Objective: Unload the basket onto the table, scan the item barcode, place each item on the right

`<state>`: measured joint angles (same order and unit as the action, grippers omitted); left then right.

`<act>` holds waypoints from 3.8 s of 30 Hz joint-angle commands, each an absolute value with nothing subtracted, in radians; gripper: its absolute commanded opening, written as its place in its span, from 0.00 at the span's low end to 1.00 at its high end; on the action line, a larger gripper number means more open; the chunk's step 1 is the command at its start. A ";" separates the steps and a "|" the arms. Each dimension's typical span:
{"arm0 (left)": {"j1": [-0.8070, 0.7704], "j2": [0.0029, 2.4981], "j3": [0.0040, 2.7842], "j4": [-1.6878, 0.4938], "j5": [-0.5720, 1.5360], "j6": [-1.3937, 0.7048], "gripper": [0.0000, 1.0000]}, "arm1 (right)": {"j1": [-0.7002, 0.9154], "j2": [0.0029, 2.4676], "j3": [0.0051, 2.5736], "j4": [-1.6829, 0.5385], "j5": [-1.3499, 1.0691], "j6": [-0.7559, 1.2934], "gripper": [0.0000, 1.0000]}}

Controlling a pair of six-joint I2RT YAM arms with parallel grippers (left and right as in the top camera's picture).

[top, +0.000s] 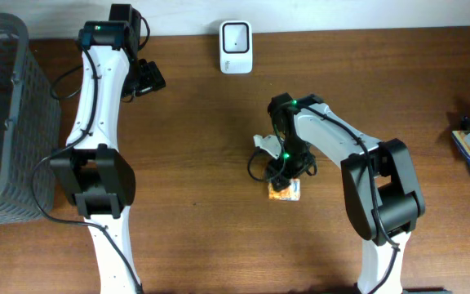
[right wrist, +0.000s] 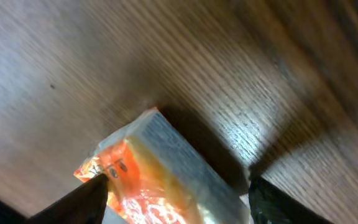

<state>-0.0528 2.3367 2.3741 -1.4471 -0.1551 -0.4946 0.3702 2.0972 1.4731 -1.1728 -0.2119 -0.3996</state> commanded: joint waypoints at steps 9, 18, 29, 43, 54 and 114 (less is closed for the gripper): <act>-0.049 2.323 2.383 -1.446 -0.165 -0.493 0.99 | 0.216 2.084 1.607 -1.355 -0.359 0.081 0.56; -0.049 2.323 2.383 -1.445 -0.165 -0.493 0.99 | 0.343 2.084 1.456 -1.295 -0.321 -0.056 0.49; -0.049 2.323 2.383 -1.445 -0.165 -0.493 0.99 | 0.315 2.084 1.633 -1.186 -0.302 0.095 0.04; -0.049 2.323 2.383 -1.446 -0.165 -0.493 0.99 | 0.315 2.199 1.883 -0.129 0.196 -0.554 0.04; -0.049 2.323 2.383 -1.446 -0.165 -0.493 0.99 | 0.424 2.380 1.883 0.169 0.143 -0.947 0.04; -0.049 2.323 2.383 -1.446 -0.165 -0.493 0.99 | -0.472 0.902 0.952 -1.190 -0.306 0.244 0.99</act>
<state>-0.0528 2.3367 2.3741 -1.4471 -0.1577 -0.4942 -0.4843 0.8795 0.9607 -1.2106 -0.2893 0.2367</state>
